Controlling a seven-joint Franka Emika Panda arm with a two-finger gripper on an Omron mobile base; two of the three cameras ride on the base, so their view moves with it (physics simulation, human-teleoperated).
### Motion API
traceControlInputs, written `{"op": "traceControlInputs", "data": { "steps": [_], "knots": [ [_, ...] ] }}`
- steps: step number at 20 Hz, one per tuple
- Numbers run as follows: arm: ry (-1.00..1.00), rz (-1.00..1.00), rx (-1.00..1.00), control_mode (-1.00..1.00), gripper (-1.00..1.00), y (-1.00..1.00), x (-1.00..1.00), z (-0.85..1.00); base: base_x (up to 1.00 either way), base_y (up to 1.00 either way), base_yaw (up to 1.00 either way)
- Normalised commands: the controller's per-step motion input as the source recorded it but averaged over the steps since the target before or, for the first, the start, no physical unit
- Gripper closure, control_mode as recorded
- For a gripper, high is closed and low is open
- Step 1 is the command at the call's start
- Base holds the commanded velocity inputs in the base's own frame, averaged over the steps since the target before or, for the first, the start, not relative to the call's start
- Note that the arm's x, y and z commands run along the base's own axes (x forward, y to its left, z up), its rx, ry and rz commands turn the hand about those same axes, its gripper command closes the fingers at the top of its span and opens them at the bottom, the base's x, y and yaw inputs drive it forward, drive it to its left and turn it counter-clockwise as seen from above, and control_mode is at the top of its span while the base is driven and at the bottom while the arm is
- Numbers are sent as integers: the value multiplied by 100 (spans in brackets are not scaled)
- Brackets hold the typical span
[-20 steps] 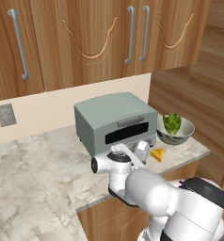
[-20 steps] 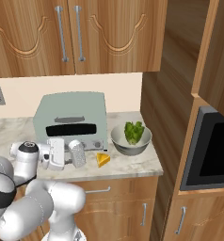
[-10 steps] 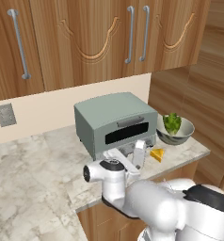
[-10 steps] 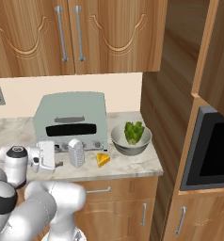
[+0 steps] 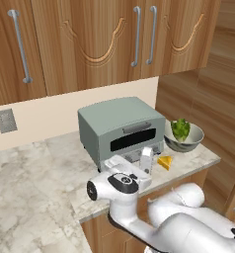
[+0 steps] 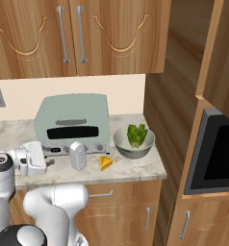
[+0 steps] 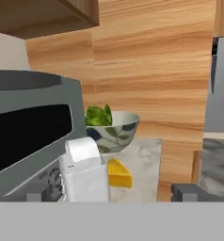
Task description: Pick the cheese from the fridge and the cheese grater from the cabinet and place them next to the salad bowl.
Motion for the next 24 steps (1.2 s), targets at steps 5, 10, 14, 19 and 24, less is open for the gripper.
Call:
{"op": "traceControlInputs", "data": {
  "steps": [5,10,14,19,24],
  "knots": [
    [23,25,-2,-100,-100,-67,-3,100,0,0,0],
    [21,33,0,-100,-100,-92,-5,84,0,0,0],
    [4,40,19,-100,-100,-100,-28,53,0,0,0],
    [-3,43,17,-100,-100,-100,-86,45,0,0,0],
    [-17,29,16,-100,-100,-93,-100,16,0,0,0]
  ]
}}
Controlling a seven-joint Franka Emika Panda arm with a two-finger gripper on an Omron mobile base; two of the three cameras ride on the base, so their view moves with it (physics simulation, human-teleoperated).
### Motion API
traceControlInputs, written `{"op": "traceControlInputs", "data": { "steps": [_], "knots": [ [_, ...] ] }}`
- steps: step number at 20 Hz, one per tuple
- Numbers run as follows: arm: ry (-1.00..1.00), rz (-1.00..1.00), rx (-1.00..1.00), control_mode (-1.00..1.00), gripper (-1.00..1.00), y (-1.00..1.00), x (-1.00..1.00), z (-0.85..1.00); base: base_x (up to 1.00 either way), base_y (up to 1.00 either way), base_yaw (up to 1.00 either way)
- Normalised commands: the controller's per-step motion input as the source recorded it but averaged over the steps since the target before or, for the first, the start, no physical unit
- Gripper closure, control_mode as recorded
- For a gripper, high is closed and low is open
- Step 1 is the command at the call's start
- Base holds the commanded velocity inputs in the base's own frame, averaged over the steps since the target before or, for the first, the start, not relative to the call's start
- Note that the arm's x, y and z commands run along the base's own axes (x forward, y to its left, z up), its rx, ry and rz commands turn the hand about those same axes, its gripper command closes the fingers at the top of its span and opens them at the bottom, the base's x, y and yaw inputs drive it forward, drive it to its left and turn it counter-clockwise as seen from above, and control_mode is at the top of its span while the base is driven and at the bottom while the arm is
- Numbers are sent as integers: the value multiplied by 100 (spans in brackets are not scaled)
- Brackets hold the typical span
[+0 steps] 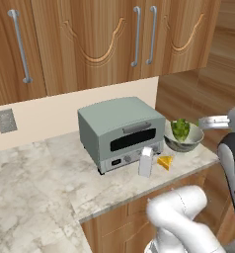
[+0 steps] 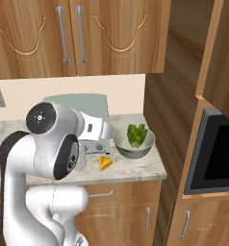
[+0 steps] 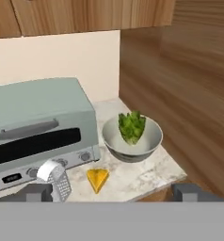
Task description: Pick the cheese from the fridge and the cheese grater from the cabinet and place them next to the salad bowl.
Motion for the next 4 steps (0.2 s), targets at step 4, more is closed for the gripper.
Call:
{"op": "traceControlInputs", "data": {
  "steps": [4],
  "knots": [
    [-28,20,13,-100,-100,-57,-100,15,0,0,0]
  ]
}}
